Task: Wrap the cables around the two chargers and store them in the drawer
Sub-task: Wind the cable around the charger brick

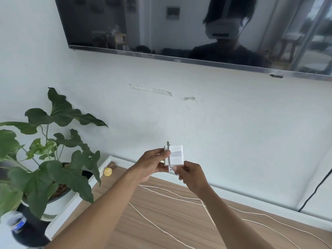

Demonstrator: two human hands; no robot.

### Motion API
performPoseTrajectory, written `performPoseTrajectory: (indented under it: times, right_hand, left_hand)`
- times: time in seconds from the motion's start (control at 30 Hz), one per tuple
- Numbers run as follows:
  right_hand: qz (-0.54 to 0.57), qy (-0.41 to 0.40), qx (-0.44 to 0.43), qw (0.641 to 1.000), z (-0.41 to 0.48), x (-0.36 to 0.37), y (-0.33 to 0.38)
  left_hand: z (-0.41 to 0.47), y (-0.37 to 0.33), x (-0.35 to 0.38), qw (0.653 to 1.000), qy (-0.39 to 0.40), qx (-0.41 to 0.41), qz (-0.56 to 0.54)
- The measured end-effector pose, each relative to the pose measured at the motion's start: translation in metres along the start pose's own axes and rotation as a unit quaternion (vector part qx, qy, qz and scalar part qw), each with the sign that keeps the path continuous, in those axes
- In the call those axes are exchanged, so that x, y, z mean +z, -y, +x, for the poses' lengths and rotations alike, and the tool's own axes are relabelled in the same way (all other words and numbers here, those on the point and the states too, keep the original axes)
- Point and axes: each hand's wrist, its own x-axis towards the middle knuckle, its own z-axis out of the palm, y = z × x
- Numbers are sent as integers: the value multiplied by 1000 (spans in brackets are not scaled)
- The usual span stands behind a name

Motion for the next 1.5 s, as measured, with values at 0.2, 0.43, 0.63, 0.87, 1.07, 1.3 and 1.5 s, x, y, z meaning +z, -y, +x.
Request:
performPoseTrajectory:
  times: [0.2, 0.43, 0.63, 0.87, 1.07, 1.3, 1.5]
  right_hand:
    - [-217, 69, -10, 974, 13, -18, 3]
    - [-218, 175, 68, 958, 23, -34, 42]
    - [-258, 194, 87, 942, 27, -28, 64]
    - [-221, 109, 67, 967, 21, -11, 71]
    - [-238, 57, -35, 969, 12, -1, 76]
    - [-258, -8, -187, 948, -5, 12, 66]
    - [-270, -57, -263, 924, -8, 7, 58]
  left_hand:
    - [-12, -1, -10, 986, 98, -15, 135]
    - [-19, 1, -17, 965, 124, -29, 230]
    - [-21, 4, -15, 951, 93, -29, 295]
    - [-20, 4, -14, 954, 2, 3, 299]
    - [-11, 6, -8, 973, -112, 21, 199]
    - [-8, -11, 0, 990, -138, 2, 31]
    - [-8, -17, 6, 994, -99, -18, -34]
